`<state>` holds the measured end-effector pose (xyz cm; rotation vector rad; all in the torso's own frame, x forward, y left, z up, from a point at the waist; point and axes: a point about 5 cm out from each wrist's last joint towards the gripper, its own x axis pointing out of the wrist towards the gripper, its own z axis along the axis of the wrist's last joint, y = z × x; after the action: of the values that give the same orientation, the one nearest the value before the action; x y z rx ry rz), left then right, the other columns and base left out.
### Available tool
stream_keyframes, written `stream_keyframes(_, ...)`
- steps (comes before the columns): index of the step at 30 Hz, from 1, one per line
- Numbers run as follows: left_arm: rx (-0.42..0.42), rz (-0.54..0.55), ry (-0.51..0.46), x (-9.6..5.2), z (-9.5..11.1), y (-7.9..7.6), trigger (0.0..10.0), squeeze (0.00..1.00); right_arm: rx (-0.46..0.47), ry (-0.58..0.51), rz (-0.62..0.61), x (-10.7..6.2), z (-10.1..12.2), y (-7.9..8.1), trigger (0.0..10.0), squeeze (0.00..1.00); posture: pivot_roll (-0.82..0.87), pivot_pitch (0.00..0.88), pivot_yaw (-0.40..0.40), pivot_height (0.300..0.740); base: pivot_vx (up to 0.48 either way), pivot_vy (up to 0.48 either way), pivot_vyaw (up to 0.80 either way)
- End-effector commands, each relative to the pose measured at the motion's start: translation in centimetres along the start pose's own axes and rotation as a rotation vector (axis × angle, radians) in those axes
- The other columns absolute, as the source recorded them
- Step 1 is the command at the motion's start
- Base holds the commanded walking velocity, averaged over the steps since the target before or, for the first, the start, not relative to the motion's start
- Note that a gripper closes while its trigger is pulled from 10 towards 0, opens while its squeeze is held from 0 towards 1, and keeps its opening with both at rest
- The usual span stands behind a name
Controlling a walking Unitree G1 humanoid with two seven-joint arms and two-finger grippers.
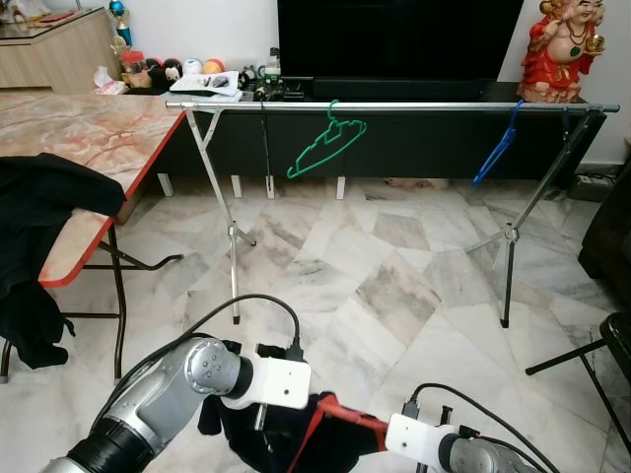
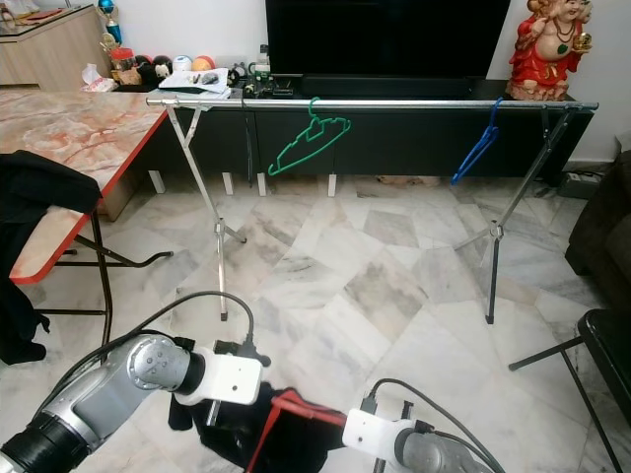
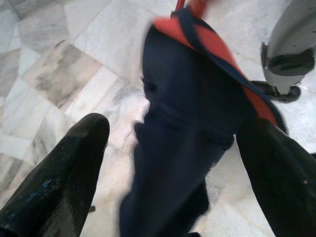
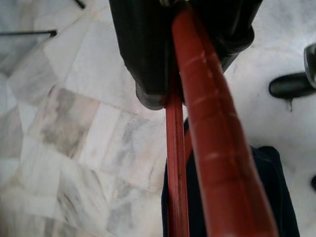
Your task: Hang hanger
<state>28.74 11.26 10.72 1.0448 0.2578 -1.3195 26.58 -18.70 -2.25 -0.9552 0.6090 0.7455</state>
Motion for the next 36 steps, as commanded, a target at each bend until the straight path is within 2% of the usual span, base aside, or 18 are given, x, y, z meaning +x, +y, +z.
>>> stream_keyframes(1,0.006,0.02,0.0,-0.5,-0.1,0.5,10.0,1.0,0.091,-0.036,-0.046,0.1,0.6,-0.5,0.0,0.0,0.1,0.059,-0.026,0.74,0.0,0.0,0.0)
stream_keyframes(4,0.004,0.077,-0.007,-0.8,-0.3,1.2,10.0,1.0,0.2,-0.051,-0.082,0.2,0.8,-0.9,0.0,0.0,0.1,0.06,-0.026,0.74,0.0,0.0,0.0)
stream_keyframes(10,-0.037,0.155,-0.02,-1.0,-0.4,1.9,10.0,1.0,0.206,-0.043,-0.087,0.3,0.8,-0.7,0.0,0.0,0.1,0.063,-0.028,0.74,0.0,0.0,0.0)
stream_keyframes(11,-0.052,0.143,-0.016,-0.9,-0.5,1.6,10.0,0.84,0.205,-0.044,-0.086,0.3,0.9,-0.7,0.0,0.0,0.1,0.063,-0.028,0.74,0.0,0.0,0.0)
stream_keyframes(13,-0.062,0.133,-0.014,-0.9,-0.5,1.4,10.0,0.84,0.205,-0.045,-0.085,0.3,0.9,-0.7,0.0,0.0,0.1,0.063,-0.028,0.74,0.0,0.0,0.0)
stream_keyframes(14,-0.076,0.117,-0.009,-0.8,-0.7,1.0,10.0,0.0,0.204,-0.045,-0.085,0.3,0.9,-0.8,0.0,0.0,0.1,0.063,-0.028,0.74,0.0,0.0,0.0)
stream_keyframes(18,-0.124,0.112,-0.013,-0.3,-1.0,0.0,10.0,0.0,0.205,-0.05,-0.092,0.3,1.2,-1.2,0.0,0.0,0.1,0.065,-0.032,0.74,0.0,0.0,0.0)
stream_keyframes(20,-0.194,0.114,-0.048,0.3,-1.0,-0.6,10.0,0.0,0.205,-0.056,-0.1,0.4,1.5,-1.4,0.0,0.0,0.1,0.066,-0.034,0.74,0.0,0.0,0.0)
stream_keyframes(23,-0.237,0.087,-0.053,0.7,-1.2,-1.7,10.0,0.0,0.205,-0.054,-0.107,0.4,1.6,-1.6,0.0,0.0,0.1,0.067,-0.032,0.74,0.0,0.0,0.0)
stream_keyframes(28,-0.277,0.08,-0.028,0.7,-1.5,-2.2,10.0,0.0,0.207,-0.054,-0.112,0.4,1.6,-1.7,0.0,0.0,0.1,0.067,-0.033,0.74,0.0,0.0,0.0)
stream_keyframes(31,-0.302,0.112,-0.005,0.5,-1.8,-2.2,10.0,0.0,0.207,-0.051,-0.112,0.4,1.6,-1.7,0.0,0.0,0.1,0.066,-0.034,0.74,0.0,0.0,0.0)
stream_keyframes(33,-0.295,0.151,-0.009,0.4,-1.9,-1.9,10.0,0.0,0.208,-0.049,-0.111,0.4,1.6,-1.6,0.0,0.0,0.1,0.066,-0.034,0.74,0.0,0.0,0.0)
stream_keyframes(36,-0.18,0.292,-0.073,0.0,-1.0,-0.1,10.0,0.0,0.202,-0.047,-0.092,0.5,1.6,-1.4,0.0,0.0,0.11,0.066,-0.037,0.74,0.0,0.0,0.0)
